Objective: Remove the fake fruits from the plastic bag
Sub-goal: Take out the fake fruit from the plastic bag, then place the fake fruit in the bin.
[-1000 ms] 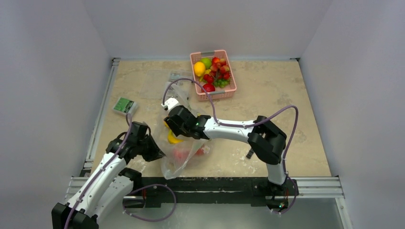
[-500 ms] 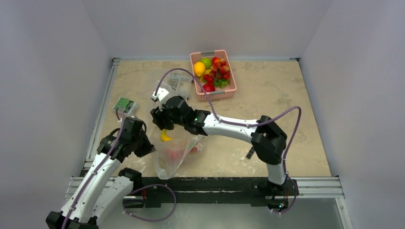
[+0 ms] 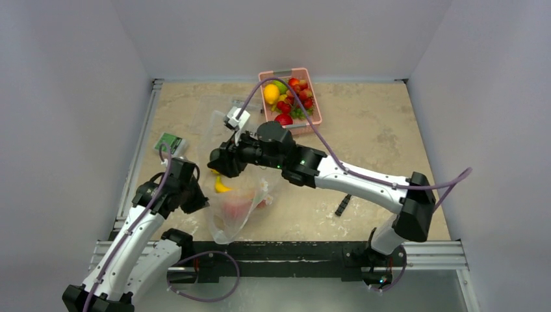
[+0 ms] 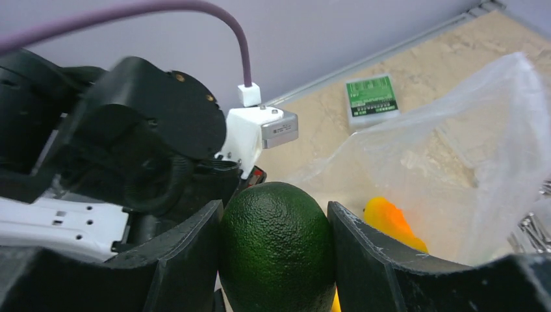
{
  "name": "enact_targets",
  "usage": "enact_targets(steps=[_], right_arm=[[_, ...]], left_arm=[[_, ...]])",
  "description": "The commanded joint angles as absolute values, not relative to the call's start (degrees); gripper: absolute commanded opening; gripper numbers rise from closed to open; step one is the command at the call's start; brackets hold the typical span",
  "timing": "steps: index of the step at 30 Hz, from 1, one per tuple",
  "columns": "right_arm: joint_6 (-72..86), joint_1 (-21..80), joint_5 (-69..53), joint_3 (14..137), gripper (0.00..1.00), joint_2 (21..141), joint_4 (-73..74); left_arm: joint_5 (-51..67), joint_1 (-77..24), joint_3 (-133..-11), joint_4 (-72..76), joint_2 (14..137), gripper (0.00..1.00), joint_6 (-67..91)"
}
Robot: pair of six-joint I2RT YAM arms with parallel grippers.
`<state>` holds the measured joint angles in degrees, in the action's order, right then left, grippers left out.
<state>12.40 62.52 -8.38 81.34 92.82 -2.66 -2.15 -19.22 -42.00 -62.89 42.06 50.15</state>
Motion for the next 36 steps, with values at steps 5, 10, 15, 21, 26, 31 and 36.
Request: enact_targets(steps=[5,10,15,21,26,31,36], right_arm=[[9.71,58.48,5.32,76.53,0.0,79.9,-0.13],[12.92,48.84,11.09,71.26,0.0,74.67,-3.53],[15.75,40.35,16.78,69.74,0.0,76.72,-5.97],[17.46,31.27,17.93,68.69,0.0,85.3,-16.44],[13.64,25.98,10.95,75.21,0.0,98.07,-20.85],[11.67,23.16,7.19,79.64,0.0,107.68,-22.43],[9.03,22.36,6.75,81.73,0.1,112.13,-22.21]], left_arm=[[-2.51,-19.39,-45.47,-63.28,43.42,0.0,45.7],[-1.39,-19.34,-44.08,-61.68,42.57,0.0,46.01],[-0.98,-19.41,-44.12,-61.58,42.46,0.0,45.48],[-0.56,-19.38,-43.61,-60.62,43.38,0.0,45.14],[-0.26,-19.5,-43.18,-59.93,43.16,0.0,44.83],[-0.26,-19.5,-43.06,-59.46,42.59,0.0,44.51],[1.31,-19.59,-42.8,-59.3,42.24,0.0,44.56]])
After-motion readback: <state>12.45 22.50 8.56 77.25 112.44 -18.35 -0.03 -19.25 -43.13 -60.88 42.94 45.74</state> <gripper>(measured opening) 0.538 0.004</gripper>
